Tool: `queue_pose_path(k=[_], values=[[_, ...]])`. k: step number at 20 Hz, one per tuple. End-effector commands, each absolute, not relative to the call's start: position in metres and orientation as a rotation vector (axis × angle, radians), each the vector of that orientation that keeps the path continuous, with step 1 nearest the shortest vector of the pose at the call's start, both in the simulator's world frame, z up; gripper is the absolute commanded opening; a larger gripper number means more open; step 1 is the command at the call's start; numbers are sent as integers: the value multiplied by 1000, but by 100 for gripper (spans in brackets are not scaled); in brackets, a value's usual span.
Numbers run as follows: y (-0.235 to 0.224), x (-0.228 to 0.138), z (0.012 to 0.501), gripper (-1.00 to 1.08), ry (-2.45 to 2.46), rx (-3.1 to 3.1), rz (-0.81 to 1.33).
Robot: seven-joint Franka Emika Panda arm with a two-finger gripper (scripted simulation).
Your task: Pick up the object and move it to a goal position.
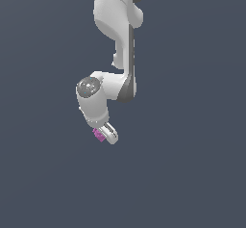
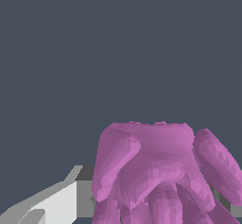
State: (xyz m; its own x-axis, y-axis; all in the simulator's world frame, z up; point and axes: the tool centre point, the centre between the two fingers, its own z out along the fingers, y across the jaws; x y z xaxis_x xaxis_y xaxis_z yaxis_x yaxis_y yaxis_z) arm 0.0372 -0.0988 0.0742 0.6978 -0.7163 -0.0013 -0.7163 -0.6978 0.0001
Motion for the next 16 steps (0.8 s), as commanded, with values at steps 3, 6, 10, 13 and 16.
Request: queue_pose_path(k=[3,6,10,13,16], values=[[-100,25,103,-100,1221,-2893,0],[-101,14,128,-100,1221,-2893,1],[-103,-2,165,-100,1221,-2892,1],[-105,-15,193,-100,1221,-2892,1],[-106,-27,223,-100,1221,-2892,1]])
